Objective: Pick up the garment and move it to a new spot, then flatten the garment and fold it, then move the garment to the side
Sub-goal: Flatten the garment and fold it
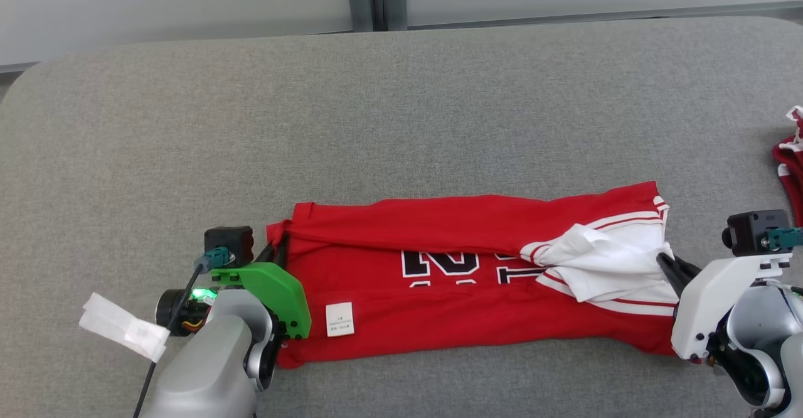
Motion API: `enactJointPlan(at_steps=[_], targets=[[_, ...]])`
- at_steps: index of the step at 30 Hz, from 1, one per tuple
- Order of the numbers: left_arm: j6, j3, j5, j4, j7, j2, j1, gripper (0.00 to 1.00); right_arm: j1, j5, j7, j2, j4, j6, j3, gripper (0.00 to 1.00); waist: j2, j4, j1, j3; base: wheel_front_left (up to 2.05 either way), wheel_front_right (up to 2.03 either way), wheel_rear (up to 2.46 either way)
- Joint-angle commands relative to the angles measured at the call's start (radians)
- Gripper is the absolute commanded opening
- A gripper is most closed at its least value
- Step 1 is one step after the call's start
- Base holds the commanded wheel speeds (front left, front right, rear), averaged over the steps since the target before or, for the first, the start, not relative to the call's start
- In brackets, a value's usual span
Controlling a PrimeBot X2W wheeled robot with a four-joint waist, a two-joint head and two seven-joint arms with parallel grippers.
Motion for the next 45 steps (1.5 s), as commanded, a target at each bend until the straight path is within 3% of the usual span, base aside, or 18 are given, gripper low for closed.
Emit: enactJointPlan(at_steps=[1,9,14,17,23,33,45], targets=[[0.012,0.011,-0.007,-0.005,-0.021,0.008,0.014,1.00,0.017,-0.007,-0.001,0.004,0.008,-0.001,-0.002,1.00,0.0000,0.004,0.0000,-0.003,0.00,0.00,0.00],[0.001,0.070,-0.003,-0.091,-0.085,0.032,0.070,1.00,0.038,0.016,0.016,0.019,-0.024,-0.002,-0.050,1.00,0.0000,0.013,0.0000,-0.051,0.00,0.00,0.00],[-0.026,0.244,0.109,-0.387,-0.086,0.061,0.212,1.00,0.033,-0.024,0.032,0.062,-0.017,-0.001,-0.136,1.00,0.0000,0.018,0.0000,-0.086,0.00,0.00,0.00],[-0.067,0.356,0.203,-0.567,-0.087,0.039,0.331,1.00,0.025,-0.039,0.034,0.094,0.021,-0.001,-0.164,1.00,0.0000,0.028,0.0000,-0.109,0.00,0.00,0.00],[-0.147,0.537,0.350,-0.769,-0.087,-0.035,0.528,1.00,0.005,-0.095,-0.026,0.136,0.126,-0.001,-0.217,1.00,0.0000,0.060,0.0000,-0.139,0.00,0.00,0.00],[-0.182,0.674,0.456,-0.877,-0.087,-0.084,0.683,1.00,-0.094,-0.172,-0.097,0.168,0.323,-0.001,-0.267,1.00,0.0000,0.099,0.0000,-0.116,0.00,0.00,0.00],[-0.184,0.667,0.477,-0.907,-0.087,-0.090,0.673,1.00,-0.183,-0.246,-0.136,0.174,0.557,-0.001,-0.279,1.00,0.0000,0.148,0.0000,-0.059,0.00,0.00,0.00]])
